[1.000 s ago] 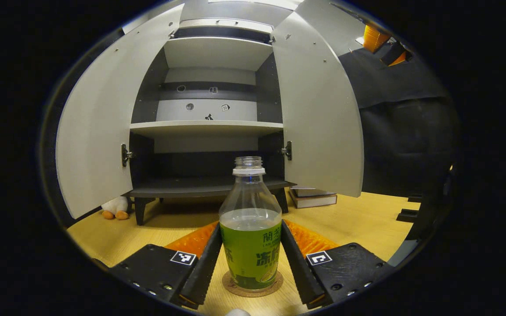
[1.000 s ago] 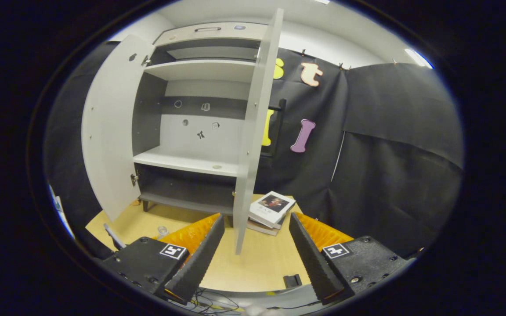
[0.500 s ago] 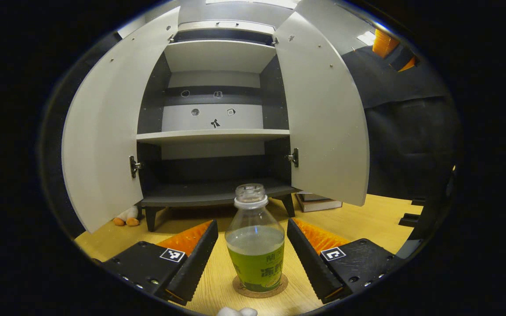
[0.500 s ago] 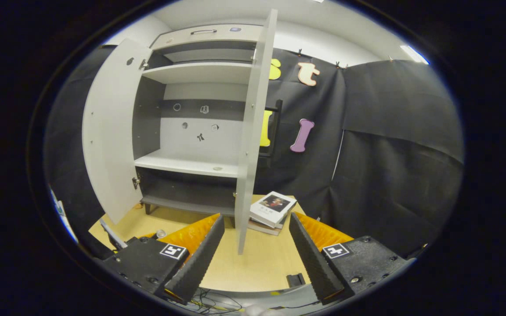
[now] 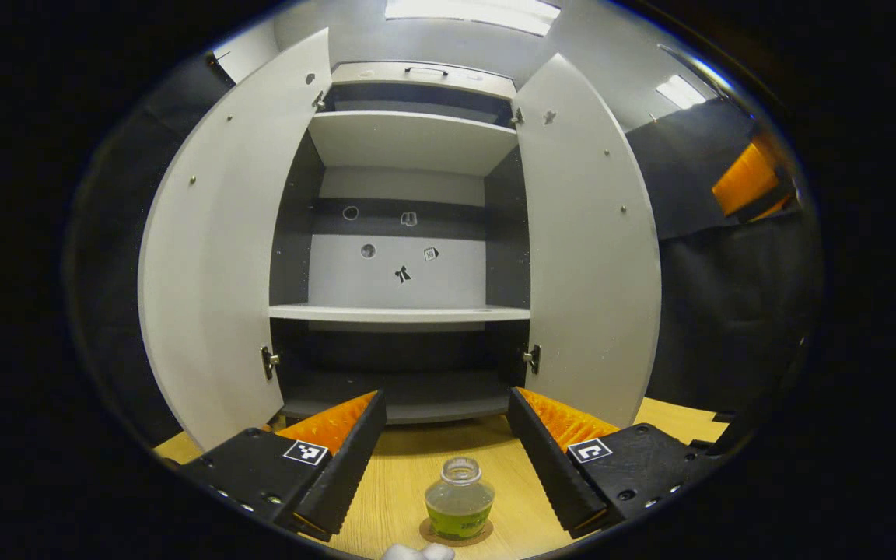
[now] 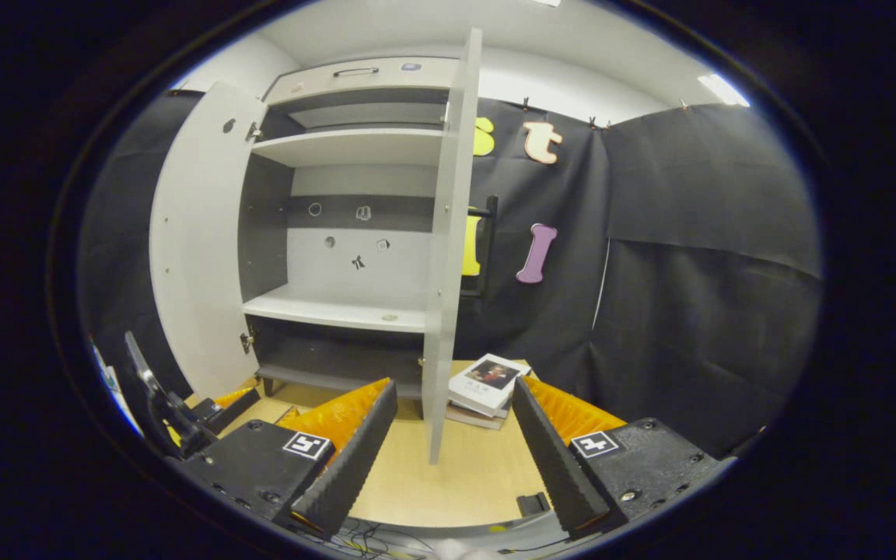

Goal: Grasp the bottle in the cabinet with the left hand and place it on the coaster, then close the right door with the right hand and the left door with the left hand.

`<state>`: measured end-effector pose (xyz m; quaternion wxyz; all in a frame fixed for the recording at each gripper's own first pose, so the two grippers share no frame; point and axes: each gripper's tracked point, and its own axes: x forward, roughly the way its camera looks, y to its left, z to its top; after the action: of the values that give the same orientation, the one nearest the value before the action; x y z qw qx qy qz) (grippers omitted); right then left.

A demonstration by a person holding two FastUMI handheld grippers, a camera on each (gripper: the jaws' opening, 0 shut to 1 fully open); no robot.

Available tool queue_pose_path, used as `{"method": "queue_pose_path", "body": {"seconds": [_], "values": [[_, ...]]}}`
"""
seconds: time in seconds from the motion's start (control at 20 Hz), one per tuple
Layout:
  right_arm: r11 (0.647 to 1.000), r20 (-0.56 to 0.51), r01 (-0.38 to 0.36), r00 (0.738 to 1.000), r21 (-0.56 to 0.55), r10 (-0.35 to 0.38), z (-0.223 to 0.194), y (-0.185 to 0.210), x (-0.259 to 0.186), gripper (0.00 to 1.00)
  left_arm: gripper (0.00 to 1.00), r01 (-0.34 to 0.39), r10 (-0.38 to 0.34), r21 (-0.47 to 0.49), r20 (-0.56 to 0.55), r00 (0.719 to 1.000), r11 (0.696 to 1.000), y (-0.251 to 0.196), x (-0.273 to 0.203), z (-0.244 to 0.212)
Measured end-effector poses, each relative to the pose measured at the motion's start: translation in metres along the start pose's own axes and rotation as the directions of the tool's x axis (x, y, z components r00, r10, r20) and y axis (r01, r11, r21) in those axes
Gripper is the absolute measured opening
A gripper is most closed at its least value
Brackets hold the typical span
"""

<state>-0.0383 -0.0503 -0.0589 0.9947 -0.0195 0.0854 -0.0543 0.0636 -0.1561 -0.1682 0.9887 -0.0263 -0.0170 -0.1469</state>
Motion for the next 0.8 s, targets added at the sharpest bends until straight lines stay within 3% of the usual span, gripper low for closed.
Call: {"method": "queue_pose_path", "body": {"seconds": [0.4, 0.6, 0.8], "values": [[0.999, 0.064, -0.052, 0.997, 0.009, 0.051, 0.012, 0.017, 0.007, 0.98, 0.96, -0.069, 0.069, -0.007, 0.03, 0.997, 0.998, 0.052, -0.019, 0.115], [0.997, 0.075, -0.069, 0.995, 0.043, 0.065, 0.012, 0.02, 0.017, 0.98, 0.96, -0.15, 0.149, 0.058, 0.015, 0.989, 0.987, 0.093, -0.052, 0.139], [0.996, 0.064, -0.067, 0.996, 0.05, 0.064, 0.006, 0.02, 0.026, 0.98, 0.96, -0.221, 0.225, 0.067, -0.049, 0.973, 0.973, 0.127, -0.089, 0.125]]}}
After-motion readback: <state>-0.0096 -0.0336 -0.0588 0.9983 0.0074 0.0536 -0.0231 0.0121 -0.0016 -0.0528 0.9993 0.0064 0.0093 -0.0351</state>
